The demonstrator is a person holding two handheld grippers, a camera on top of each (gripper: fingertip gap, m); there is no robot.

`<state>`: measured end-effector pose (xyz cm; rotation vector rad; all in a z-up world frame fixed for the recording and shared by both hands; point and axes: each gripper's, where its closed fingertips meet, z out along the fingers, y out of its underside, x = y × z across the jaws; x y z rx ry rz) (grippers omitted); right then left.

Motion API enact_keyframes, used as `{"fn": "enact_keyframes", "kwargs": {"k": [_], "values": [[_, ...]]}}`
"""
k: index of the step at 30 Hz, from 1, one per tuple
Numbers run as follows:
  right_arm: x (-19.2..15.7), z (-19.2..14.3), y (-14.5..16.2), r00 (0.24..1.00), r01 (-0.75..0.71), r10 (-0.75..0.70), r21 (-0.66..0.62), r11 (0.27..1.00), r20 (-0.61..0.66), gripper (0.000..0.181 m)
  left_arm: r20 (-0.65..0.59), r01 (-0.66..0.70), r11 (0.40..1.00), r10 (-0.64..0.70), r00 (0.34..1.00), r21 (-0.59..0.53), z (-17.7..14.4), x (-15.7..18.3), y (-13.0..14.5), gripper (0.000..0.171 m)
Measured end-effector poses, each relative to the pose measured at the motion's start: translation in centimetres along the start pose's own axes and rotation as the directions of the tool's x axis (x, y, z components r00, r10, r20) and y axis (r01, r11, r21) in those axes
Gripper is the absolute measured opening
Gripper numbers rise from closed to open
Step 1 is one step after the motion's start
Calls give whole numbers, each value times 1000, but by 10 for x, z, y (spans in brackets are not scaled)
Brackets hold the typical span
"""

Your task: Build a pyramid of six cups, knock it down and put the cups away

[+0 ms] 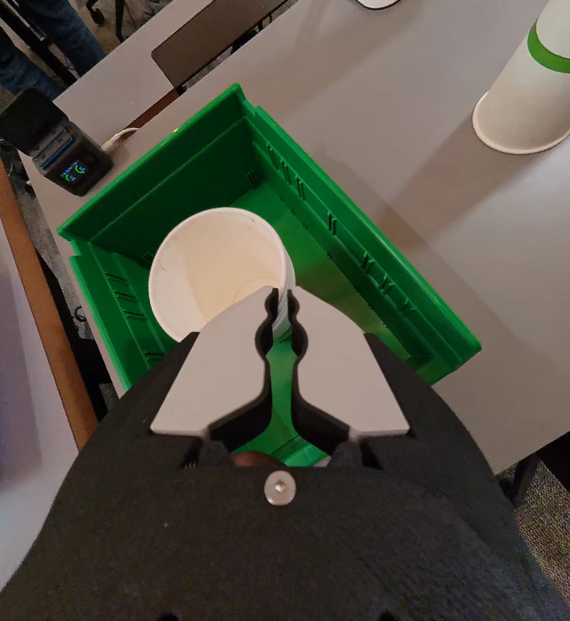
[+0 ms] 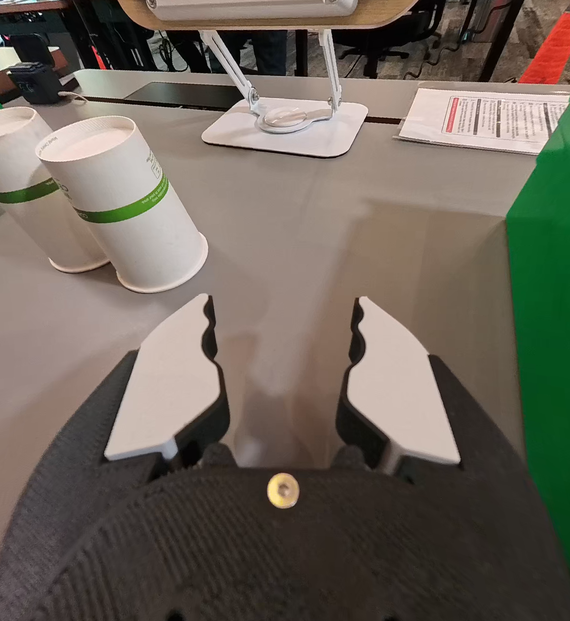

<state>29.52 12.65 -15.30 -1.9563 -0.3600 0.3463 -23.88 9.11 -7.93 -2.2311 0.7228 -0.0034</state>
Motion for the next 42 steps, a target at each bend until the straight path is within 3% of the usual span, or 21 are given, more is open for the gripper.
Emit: {"fn": "enact_keyframes", "kwargs": {"k": [6,21,42], "values": [[-1,1,1,1000,-22,22,-3,1000,15,79,-10,-28,999,28,1000,-16,1,1,0,3],[-6,2,2,998,-36,37,-16,999,43,79,20,-225,954,233,972,-199,4,-5,-3,19],[-10,3,4,997,-46,48,-27,999,61,79,2,-168,970,171,985,-174,11,-2,3,13]]}}
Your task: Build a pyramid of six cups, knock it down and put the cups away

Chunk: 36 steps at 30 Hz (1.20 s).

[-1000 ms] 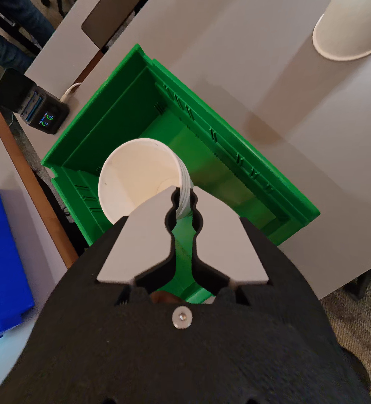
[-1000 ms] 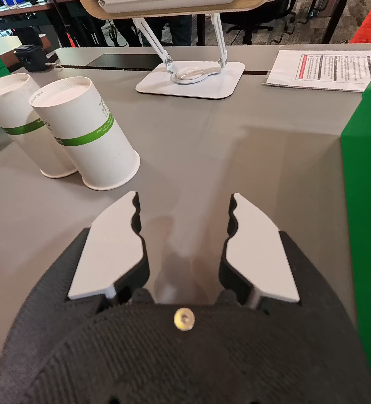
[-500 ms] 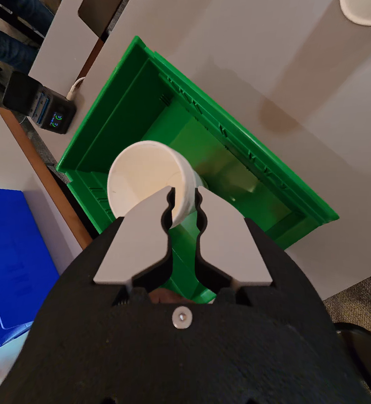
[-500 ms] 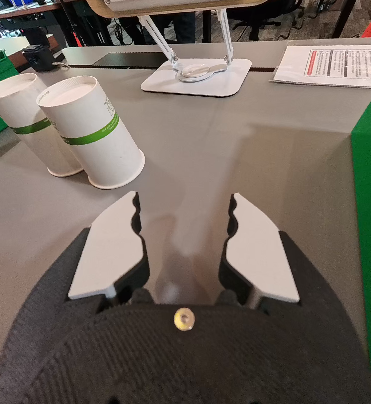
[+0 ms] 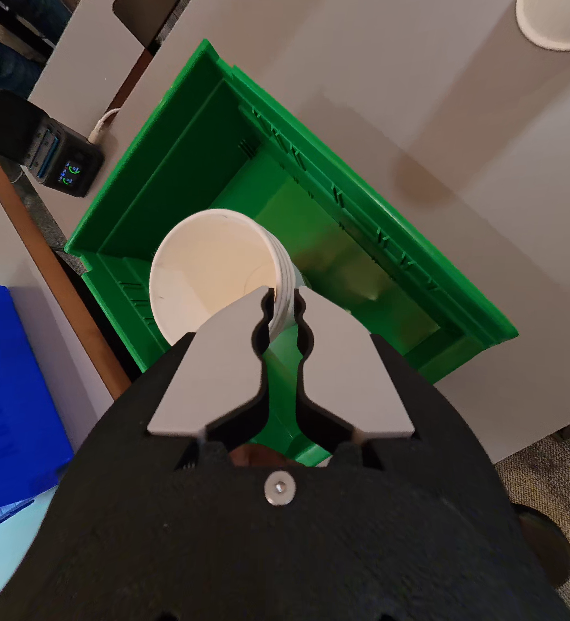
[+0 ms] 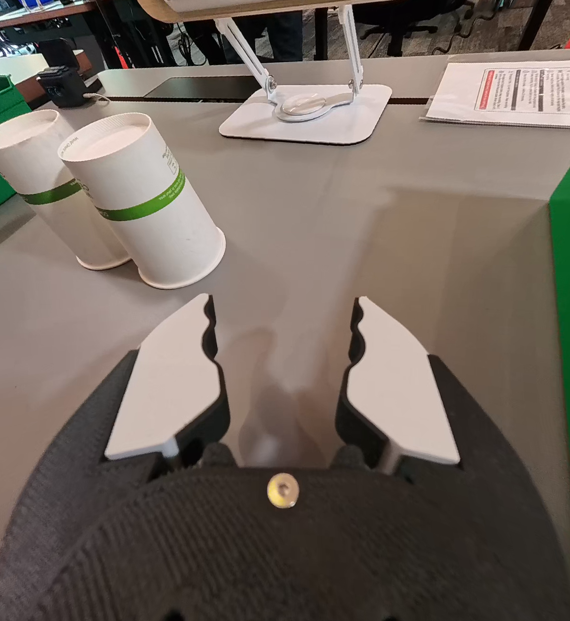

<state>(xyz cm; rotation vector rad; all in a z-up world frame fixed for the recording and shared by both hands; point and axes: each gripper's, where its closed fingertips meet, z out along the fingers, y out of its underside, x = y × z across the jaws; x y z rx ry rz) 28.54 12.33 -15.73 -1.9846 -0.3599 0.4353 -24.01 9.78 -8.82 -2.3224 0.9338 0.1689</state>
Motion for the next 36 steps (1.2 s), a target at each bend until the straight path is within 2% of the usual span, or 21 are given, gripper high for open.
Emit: {"fn": "enact_keyframes", "kwargs": {"k": [8,23,33,36], "values": [[-1,0,0,1000,2,-2,-2,1000,3,78,-8,50,998,-50,999,26,-2,-3,-4,6],[-1,0,1,1000,3,-3,-3,1000,3,78,-23,60,998,-59,998,28,0,-1,-5,6],[-1,0,1,1000,-1,1,-4,1000,2,78,72,69,994,-75,995,88,-13,-19,-18,6],[-1,0,1,1000,0,0,-5,1000,2,78,163,54,990,-75,984,130,-30,-31,-29,7]]}}
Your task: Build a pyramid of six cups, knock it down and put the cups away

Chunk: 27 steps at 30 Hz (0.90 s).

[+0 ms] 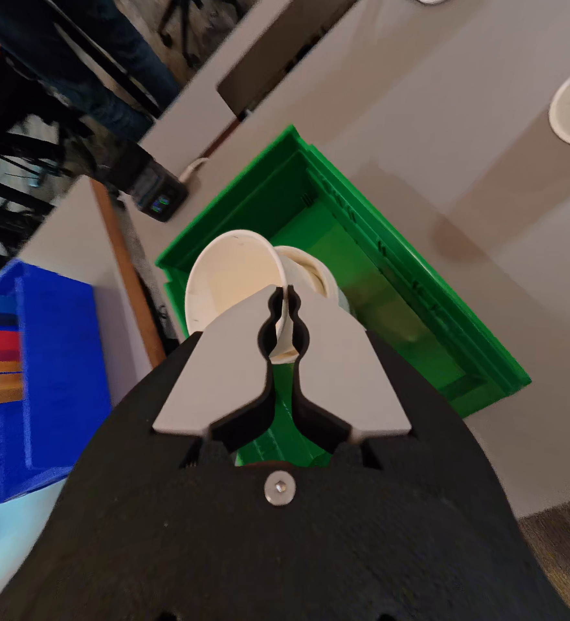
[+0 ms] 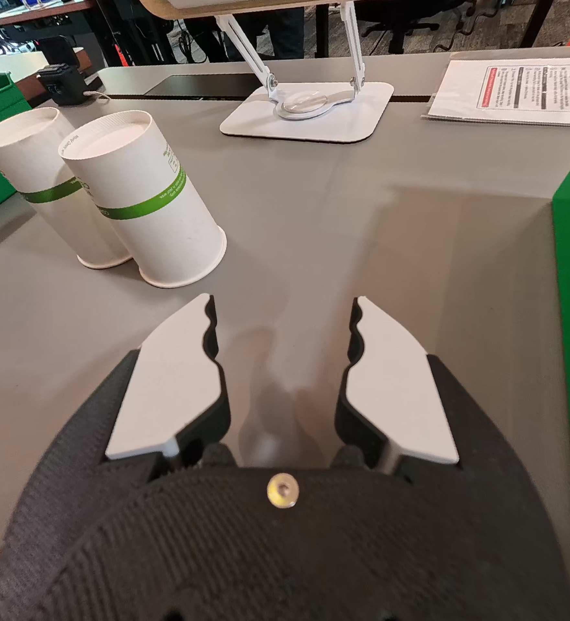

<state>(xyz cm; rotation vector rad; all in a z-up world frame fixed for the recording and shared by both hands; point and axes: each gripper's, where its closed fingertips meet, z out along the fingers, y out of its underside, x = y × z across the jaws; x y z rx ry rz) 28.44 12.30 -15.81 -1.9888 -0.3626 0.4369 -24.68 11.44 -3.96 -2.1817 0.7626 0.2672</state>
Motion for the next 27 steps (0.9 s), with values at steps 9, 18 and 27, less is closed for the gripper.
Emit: {"fn": "enact_keyframes", "kwargs": {"k": [9,18,27], "values": [[-1,0,-1,1000,0,0,5,1000,4,77,270,48,937,-148,951,346,-81,-39,-78,7],[-39,-15,-22,984,-93,76,102,990,162,78,-5,153,678,-215,977,718,-139,56,-177,6],[-139,-87,-92,524,-637,256,174,751,813,86,-518,537,393,-163,840,746,-137,205,-244,6]]}}
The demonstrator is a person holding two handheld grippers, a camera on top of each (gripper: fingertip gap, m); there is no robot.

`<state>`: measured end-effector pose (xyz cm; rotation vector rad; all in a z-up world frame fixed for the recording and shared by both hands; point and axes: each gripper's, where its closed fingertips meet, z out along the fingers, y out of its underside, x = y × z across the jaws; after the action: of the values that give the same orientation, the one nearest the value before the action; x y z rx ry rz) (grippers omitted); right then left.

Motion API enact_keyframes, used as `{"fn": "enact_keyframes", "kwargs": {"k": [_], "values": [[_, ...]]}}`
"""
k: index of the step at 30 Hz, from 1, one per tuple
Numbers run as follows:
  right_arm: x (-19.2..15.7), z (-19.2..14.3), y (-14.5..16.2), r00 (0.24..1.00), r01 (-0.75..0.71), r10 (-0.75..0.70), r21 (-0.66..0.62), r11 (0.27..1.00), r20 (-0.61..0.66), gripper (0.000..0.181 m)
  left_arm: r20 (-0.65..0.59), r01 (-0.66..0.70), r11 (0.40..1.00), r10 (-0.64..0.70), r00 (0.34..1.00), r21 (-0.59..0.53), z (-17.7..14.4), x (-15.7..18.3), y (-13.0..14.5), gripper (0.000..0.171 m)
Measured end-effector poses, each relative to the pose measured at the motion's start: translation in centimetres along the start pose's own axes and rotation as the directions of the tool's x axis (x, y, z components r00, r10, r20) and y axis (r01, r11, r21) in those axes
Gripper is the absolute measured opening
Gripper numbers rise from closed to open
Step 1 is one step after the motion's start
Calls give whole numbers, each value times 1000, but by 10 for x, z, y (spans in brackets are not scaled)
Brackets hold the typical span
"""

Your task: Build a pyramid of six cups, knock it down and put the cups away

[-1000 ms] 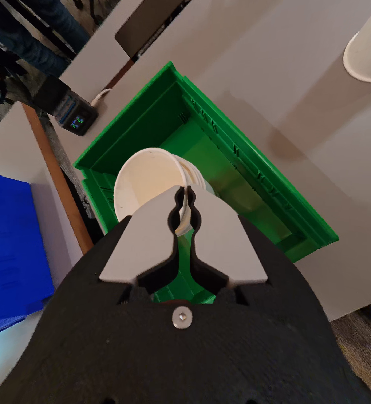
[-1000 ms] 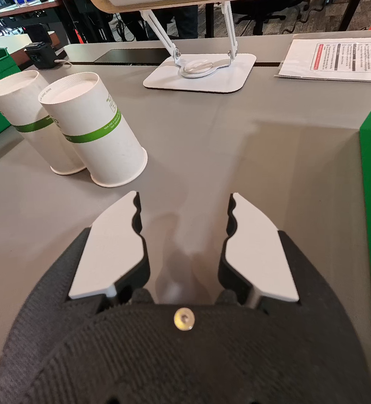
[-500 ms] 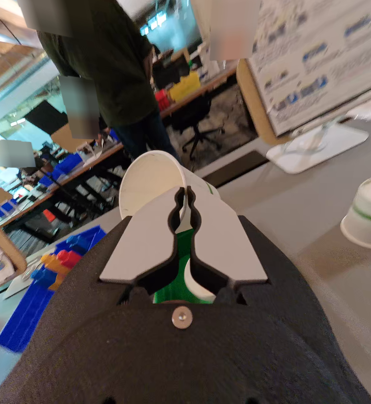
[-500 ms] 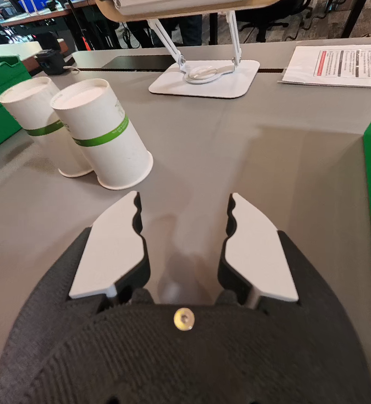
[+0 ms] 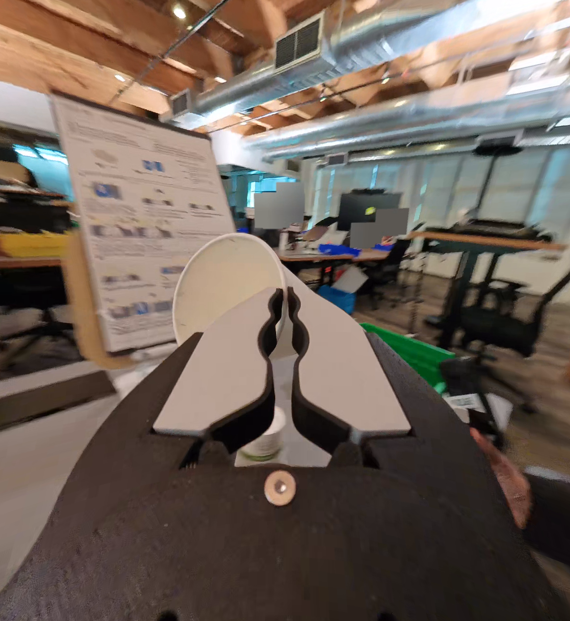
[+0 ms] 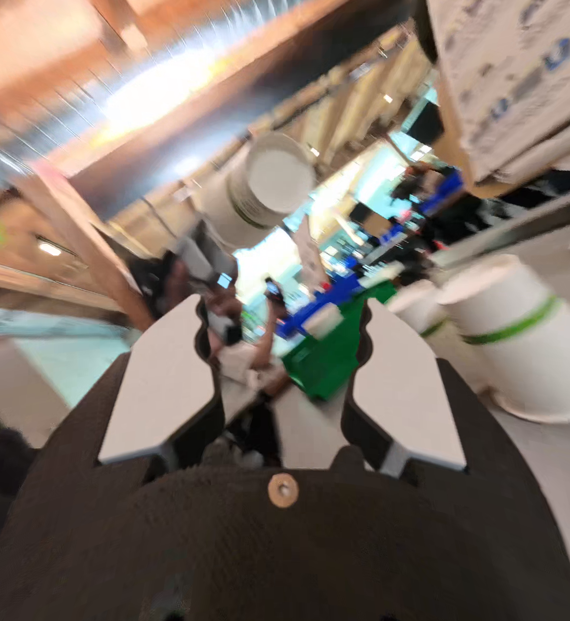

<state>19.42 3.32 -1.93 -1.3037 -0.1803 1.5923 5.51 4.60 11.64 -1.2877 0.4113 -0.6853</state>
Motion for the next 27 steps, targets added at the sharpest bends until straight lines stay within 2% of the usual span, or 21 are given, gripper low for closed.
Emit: {"fn": "enact_keyframes", "kwargs": {"k": [2,5,10,13,16,18,22,27], "values": [[-11,-4,-10,991,-106,97,105,989,91,83,-62,108,994,-108,992,1,10,24,26,6],[-3,-11,-15,973,-218,198,189,957,118,83,-119,207,978,-205,971,1,19,52,61,5],[5,-12,-11,964,-260,244,176,950,109,83,-136,293,956,-287,948,30,21,79,97,5],[9,-11,-9,958,-286,274,178,942,91,90,-186,339,940,-338,923,-23,20,102,125,6],[20,-15,-12,946,-323,316,219,921,71,85,-232,371,926,-377,897,-71,17,119,147,5],[25,-18,-15,938,-347,338,229,909,81,79,-265,382,920,-393,881,-94,14,128,155,5],[32,-18,-12,928,-373,367,198,907,67,81,-340,347,930,-367,866,-120,13,138,161,5],[40,-18,-7,895,-446,439,179,877,80,80,-377,344,928,-372,848,-143,10,134,168,5]]}}
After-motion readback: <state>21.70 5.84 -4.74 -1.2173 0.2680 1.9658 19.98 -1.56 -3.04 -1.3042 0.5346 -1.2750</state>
